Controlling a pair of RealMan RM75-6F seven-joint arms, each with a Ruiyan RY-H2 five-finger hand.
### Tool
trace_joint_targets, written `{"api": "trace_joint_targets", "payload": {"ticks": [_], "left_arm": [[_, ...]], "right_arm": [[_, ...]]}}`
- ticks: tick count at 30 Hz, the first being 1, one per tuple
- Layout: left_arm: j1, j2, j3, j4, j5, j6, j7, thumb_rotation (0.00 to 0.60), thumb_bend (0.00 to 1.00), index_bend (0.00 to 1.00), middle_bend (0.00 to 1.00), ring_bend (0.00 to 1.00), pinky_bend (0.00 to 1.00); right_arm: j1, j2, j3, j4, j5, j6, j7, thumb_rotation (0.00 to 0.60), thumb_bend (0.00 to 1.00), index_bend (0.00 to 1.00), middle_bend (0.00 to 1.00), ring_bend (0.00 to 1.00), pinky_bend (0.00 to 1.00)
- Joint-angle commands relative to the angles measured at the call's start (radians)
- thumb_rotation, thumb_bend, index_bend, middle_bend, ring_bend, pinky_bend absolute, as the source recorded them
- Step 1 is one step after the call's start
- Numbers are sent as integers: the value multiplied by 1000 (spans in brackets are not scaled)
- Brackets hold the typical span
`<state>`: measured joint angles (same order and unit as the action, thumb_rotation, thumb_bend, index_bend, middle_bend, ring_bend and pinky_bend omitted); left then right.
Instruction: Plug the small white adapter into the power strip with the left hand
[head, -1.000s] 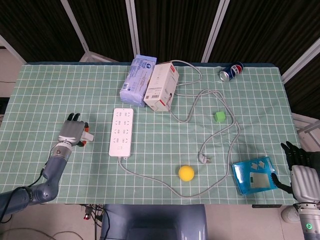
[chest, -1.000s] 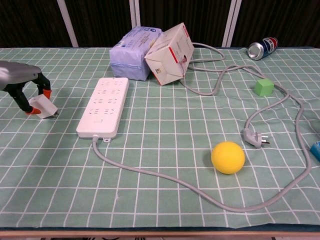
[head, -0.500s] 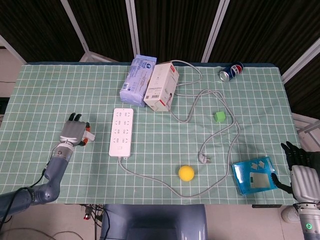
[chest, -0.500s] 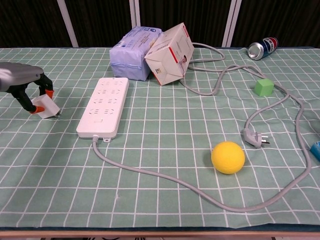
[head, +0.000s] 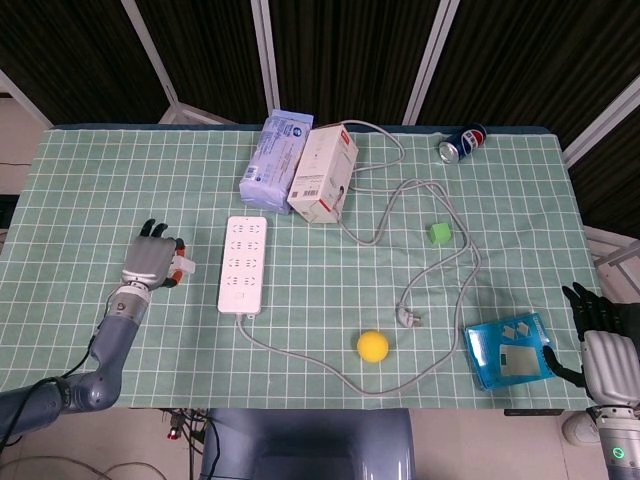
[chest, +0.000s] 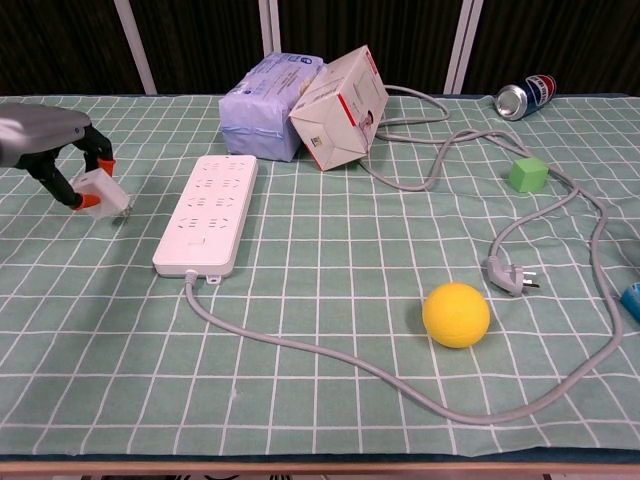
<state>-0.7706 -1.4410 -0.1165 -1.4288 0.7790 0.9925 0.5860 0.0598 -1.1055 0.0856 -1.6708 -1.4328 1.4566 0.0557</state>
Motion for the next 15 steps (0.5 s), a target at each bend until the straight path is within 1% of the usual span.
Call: {"api": "trace_joint_targets", "payload": {"ticks": [1,4,9,12,15], "left_arm": [[-14,31,-20,-60,-4,44,54,600,732,614,592,125,68],[-33,52,-33,-104,-22,65,110,600,760,644,625,145,72],[-70,65,-48,-142,-61,76,190,600,800,681,666,173,77],[-109,63,-56,-158,-111,75,267,600,807,715,703,199,77],[-149,57,-66,-173,-158,79,336,600,807,727,735,222,79]], "right_arm": [[0,1,0,0,0,0,2,600,396,0,0,0,40],[0,1,0,0,1,-2,5,600,396,0,0,0,40],[1,2,1,-2,4,-4,8,600,396,0,0,0,40],[0,3,1,-2,5,-4,10,600,396,0,0,0,40],[0,3,2,-3,7,-5,12,600,396,0,0,0,40]]}}
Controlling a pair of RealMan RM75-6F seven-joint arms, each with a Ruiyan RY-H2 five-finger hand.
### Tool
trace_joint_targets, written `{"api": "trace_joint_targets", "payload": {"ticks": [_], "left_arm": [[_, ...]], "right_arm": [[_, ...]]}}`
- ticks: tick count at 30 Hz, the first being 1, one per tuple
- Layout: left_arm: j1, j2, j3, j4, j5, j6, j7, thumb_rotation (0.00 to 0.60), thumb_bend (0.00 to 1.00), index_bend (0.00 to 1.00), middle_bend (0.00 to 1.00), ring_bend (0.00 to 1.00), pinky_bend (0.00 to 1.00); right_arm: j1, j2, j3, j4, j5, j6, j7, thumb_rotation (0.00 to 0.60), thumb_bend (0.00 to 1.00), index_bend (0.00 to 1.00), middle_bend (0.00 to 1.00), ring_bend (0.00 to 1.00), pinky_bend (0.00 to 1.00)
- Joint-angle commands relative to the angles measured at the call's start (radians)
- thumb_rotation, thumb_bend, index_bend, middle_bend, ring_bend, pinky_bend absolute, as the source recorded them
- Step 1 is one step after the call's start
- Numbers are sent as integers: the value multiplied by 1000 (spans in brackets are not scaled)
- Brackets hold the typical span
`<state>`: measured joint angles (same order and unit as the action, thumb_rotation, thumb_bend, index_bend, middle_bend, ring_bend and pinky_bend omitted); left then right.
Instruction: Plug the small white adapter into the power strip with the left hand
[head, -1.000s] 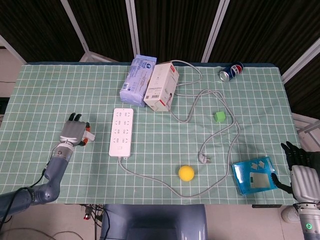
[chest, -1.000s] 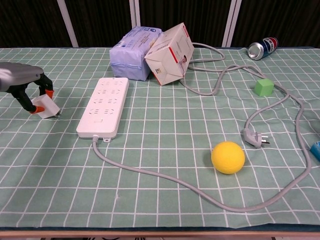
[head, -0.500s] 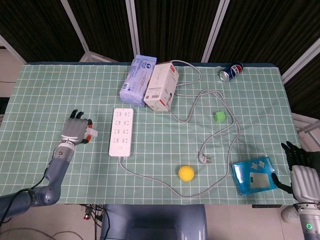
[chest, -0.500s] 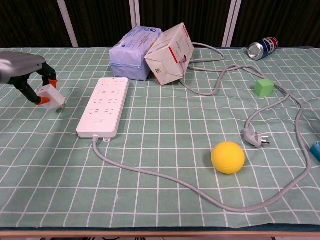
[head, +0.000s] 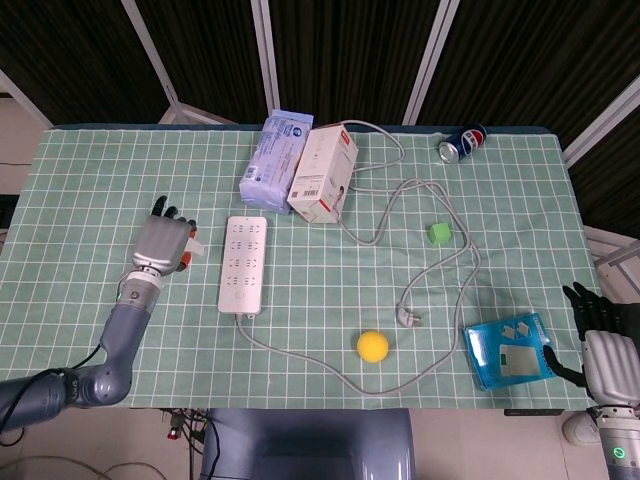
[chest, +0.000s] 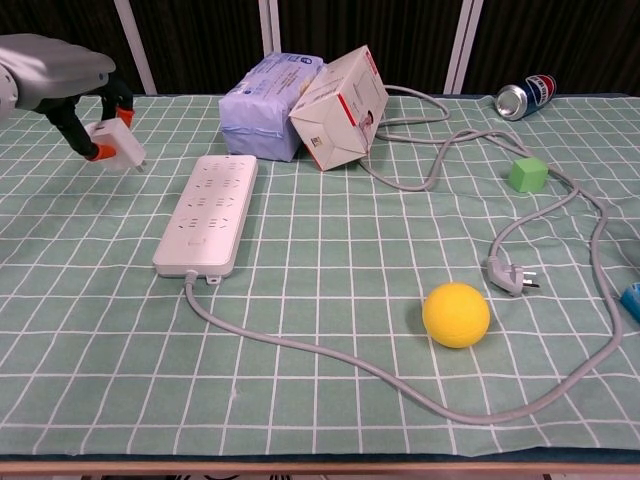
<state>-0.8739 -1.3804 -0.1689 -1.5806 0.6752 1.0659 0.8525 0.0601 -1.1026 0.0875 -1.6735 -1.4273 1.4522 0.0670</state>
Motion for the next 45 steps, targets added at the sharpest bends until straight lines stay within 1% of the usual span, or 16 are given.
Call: {"api": "trace_joint_targets", "payload": {"ticks": [1,6,12,15,22,30,45], "left_arm": [[-60,-8,-20,-25,-73,9,91,600,807,728,743,227,81],[-119,-30,-44,-34,-173,35,177,600,806,730,758,237,79],[-172,-55,-62,-43,-293,71,257,600,807,734,762,237,78],[-192,-67,-64,-45,-327,85,281,600,807,735,769,237,77],[-217,-99,-56,-40,-375,99,302,600,806,733,771,237,77],[-263,-135,-50,-23,-436,111,359,600,806,733,772,237,78],[-293,-179,-34,33,-471,116,387,600,806,735,773,239,78]], "right_arm": [[0,1,1,-1,3,-2,3,600,396,0,0,0,40],[1,4,1,-3,7,-8,12,600,396,0,0,0,40],[2,7,2,-4,12,-14,23,600,396,0,0,0,40],[2,9,2,-5,14,-17,27,600,396,0,0,0,40],[3,11,2,-6,16,-21,33,600,396,0,0,0,40],[4,14,3,-8,18,-25,44,600,396,0,0,0,40],[4,18,5,-13,26,-33,62,600,396,0,0,0,40]]}}
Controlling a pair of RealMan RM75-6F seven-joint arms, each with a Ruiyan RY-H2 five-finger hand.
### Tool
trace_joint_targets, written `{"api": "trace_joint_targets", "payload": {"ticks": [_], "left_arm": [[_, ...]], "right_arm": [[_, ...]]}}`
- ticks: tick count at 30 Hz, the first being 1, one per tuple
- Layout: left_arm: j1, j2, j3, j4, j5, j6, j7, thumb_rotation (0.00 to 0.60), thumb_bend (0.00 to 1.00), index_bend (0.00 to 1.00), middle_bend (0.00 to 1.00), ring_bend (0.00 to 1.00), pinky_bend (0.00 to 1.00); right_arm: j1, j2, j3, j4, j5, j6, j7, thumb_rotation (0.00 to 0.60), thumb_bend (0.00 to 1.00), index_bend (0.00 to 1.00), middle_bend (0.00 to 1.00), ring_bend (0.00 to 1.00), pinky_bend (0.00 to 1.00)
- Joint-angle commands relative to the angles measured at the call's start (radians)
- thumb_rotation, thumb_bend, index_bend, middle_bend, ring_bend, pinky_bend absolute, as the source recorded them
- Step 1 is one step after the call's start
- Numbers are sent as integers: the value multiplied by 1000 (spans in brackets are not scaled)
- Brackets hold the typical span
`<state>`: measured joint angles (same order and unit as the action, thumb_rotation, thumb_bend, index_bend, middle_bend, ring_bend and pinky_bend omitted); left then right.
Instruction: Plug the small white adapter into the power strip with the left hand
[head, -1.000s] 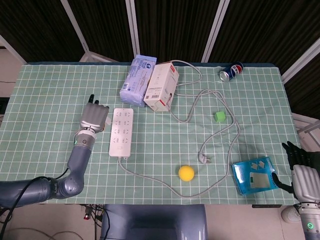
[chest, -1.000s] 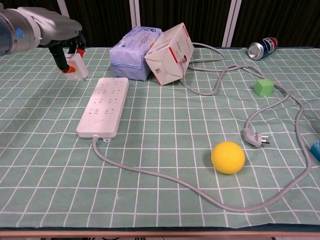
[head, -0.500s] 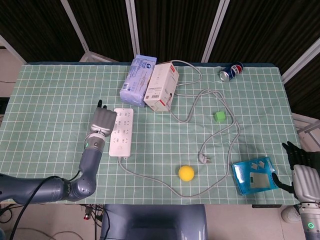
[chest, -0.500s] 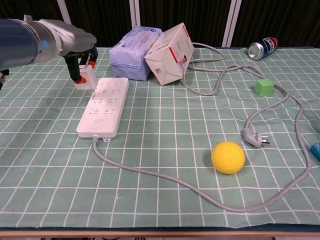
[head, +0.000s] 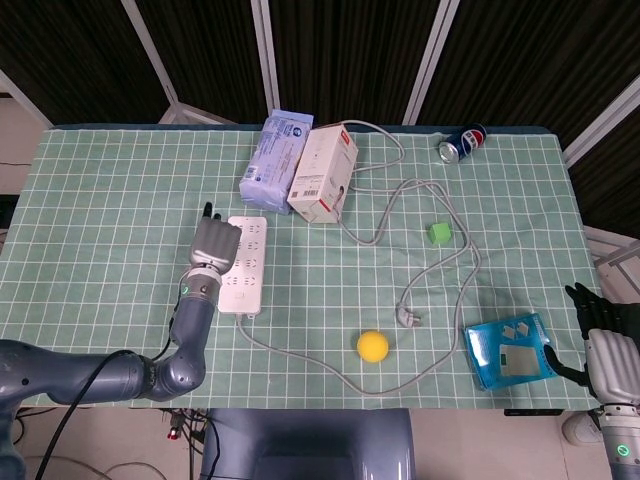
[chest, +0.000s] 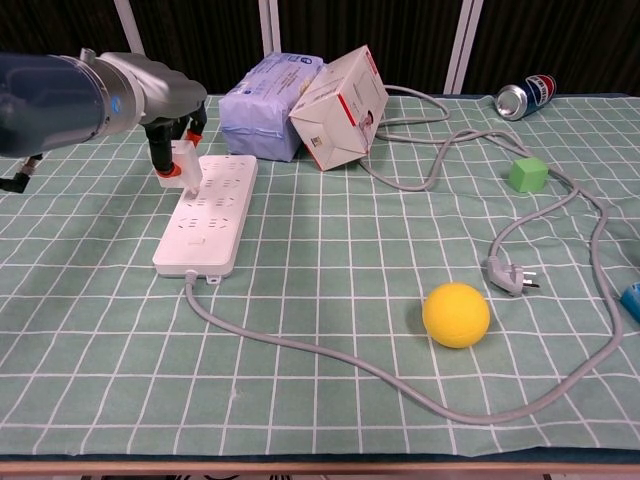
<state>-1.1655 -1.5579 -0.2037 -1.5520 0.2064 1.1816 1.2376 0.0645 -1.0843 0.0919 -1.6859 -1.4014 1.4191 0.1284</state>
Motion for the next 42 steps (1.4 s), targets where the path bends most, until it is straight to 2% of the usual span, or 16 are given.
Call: {"api": "trace_joint_targets", "payload": {"ticks": [1,42], "left_arm": [[-2,-3,3,8,-3,0,3,600,806,735,773,239,78],[-4,-41,32,63,20,-36,-17,600,807,735,778,243,77]], "right_arm": [[0,0,0,0,0,0,0,600,396,0,0,0,40],[-1,2,0,-5,2,0,1,600,395,0,0,0,40]]}}
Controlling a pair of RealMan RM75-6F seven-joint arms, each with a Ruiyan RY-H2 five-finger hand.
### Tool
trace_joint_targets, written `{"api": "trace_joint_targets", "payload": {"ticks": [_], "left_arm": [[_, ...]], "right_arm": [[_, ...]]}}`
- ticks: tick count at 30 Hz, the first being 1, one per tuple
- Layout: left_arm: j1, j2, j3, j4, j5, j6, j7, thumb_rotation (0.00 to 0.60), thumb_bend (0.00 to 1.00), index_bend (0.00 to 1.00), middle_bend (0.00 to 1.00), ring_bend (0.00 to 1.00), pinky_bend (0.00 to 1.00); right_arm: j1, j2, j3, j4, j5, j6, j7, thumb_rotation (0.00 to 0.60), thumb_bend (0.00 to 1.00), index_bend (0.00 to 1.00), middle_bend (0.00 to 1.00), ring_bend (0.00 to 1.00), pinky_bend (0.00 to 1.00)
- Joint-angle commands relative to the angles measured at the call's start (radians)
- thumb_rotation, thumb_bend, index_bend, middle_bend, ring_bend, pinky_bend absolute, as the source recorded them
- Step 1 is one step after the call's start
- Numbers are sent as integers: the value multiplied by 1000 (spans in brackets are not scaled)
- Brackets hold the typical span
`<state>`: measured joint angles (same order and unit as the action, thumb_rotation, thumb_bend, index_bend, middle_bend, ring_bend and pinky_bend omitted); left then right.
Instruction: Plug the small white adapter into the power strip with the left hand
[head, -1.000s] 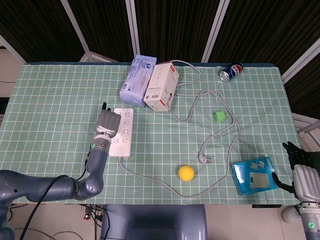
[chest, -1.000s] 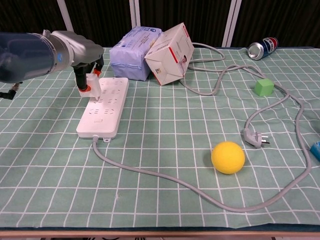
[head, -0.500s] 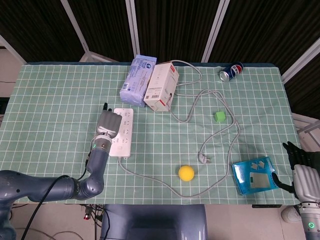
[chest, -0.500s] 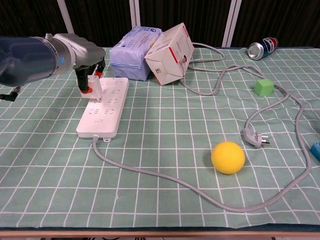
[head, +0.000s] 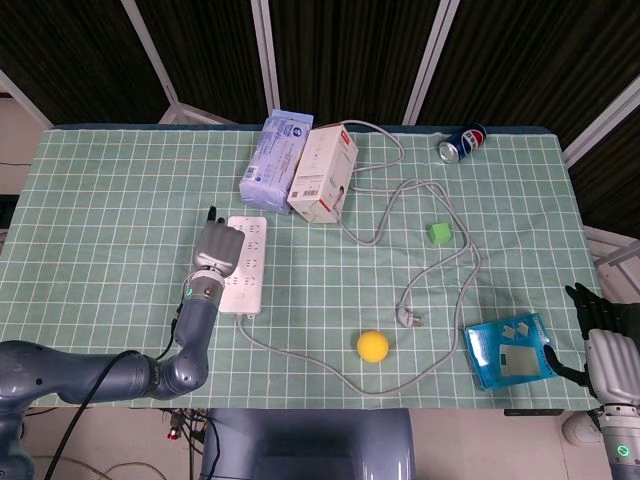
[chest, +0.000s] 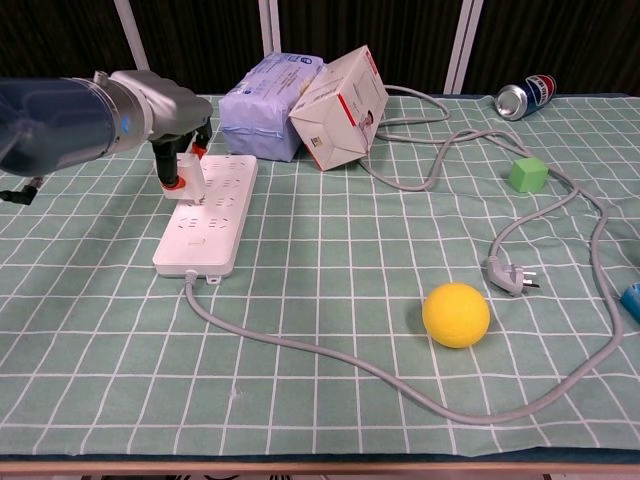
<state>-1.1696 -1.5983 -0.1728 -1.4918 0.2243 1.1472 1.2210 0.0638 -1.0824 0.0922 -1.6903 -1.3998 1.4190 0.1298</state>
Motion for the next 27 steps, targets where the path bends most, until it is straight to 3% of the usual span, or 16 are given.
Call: {"api": "trace_joint_targets", "payload": {"ticks": [1,27], "left_arm": [[0,-1,2,5,3,-3,-2,600,806,735,778,244,77],[-10,-31,9,35,4,-19,7,600,806,737,788,249,78]], "right_arm": [[0,0,0,0,1,0,0,600,396,0,0,0,40],[-1,0,1,-3,3,1,1,600,396,0,0,0,41]]}}
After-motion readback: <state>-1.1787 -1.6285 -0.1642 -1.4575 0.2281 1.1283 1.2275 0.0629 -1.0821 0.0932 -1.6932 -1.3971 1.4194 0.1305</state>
